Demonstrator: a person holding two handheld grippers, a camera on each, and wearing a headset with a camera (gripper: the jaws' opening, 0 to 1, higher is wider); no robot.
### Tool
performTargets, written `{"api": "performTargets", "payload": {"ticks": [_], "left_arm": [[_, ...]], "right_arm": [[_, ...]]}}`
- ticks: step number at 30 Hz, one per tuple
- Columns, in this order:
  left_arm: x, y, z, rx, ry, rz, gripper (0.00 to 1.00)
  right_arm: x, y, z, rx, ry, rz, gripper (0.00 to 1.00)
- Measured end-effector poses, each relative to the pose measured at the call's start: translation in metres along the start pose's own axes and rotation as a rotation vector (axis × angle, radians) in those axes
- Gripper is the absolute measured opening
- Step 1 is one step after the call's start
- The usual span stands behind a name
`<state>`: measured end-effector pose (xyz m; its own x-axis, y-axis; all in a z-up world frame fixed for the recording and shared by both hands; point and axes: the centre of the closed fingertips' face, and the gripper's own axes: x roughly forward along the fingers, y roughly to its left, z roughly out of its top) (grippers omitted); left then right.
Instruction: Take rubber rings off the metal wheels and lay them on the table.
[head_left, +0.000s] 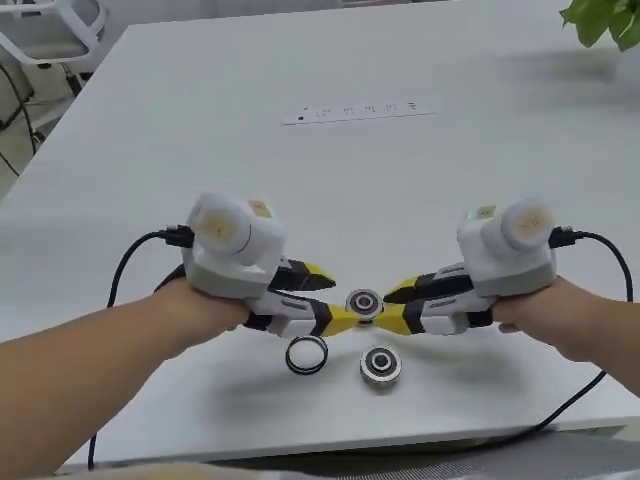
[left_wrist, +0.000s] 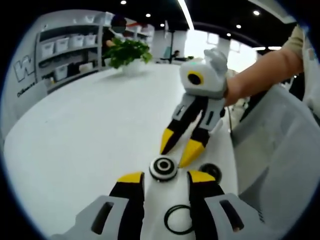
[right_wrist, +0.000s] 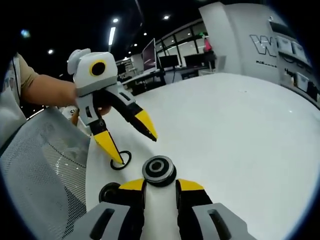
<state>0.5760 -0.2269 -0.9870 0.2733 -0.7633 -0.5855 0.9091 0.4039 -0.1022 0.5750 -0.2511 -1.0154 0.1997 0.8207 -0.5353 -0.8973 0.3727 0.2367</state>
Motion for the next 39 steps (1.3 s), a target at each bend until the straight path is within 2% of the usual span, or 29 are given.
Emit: {"api": "performTargets", "payload": {"ticks": [13, 16, 17, 18, 19, 25, 27, 28, 30, 39], "left_arm": [[0.02, -0.004, 0.001, 0.029, 0.023, -0.012, 0.25], [0.023, 0.0, -0.002, 0.022, 0.044, 0.011, 0.23], [0.024, -0.001, 0.001, 0.031, 0.029, 0.006, 0.22], [0.022, 0.0, -0.001, 0.018, 0.042, 0.013, 0.22], [0.022, 0.0, 0.0, 0.019, 0.035, 0.014, 0.21], [0.024, 0.004, 0.001, 0.063, 0.046, 0.054, 0.16], [0.025, 0.003, 0.002, 0.073, 0.045, 0.053, 0.15], [0.025, 0.001, -0.001, 0.066, 0.059, 0.048, 0.14], [0.026, 0.002, 0.003, 0.063, 0.039, 0.063, 0.14], [0.026, 0.001, 0.003, 0.044, 0.029, 0.085, 0.14]], "right_arm": [[-0.001, 0.004, 0.0, -0.024, 0.001, -0.001, 0.23], [-0.001, 0.002, 0.001, -0.018, -0.006, -0.005, 0.24], [-0.002, 0.003, 0.001, -0.019, -0.007, -0.007, 0.24], [-0.002, 0.003, 0.001, -0.018, -0.007, -0.007, 0.25], [-0.001, 0.003, 0.001, -0.017, -0.008, -0.007, 0.25], [-0.001, 0.006, 0.003, -0.028, -0.011, -0.006, 0.25], [0.0, 0.007, 0.003, -0.033, -0.01, -0.006, 0.25], [0.0, 0.008, 0.003, -0.039, -0.009, -0.006, 0.26], [0.002, 0.009, 0.003, -0.05, -0.003, -0.006, 0.26], [0.01, 0.001, 0.006, -0.128, 0.012, -0.031, 0.28]]}}
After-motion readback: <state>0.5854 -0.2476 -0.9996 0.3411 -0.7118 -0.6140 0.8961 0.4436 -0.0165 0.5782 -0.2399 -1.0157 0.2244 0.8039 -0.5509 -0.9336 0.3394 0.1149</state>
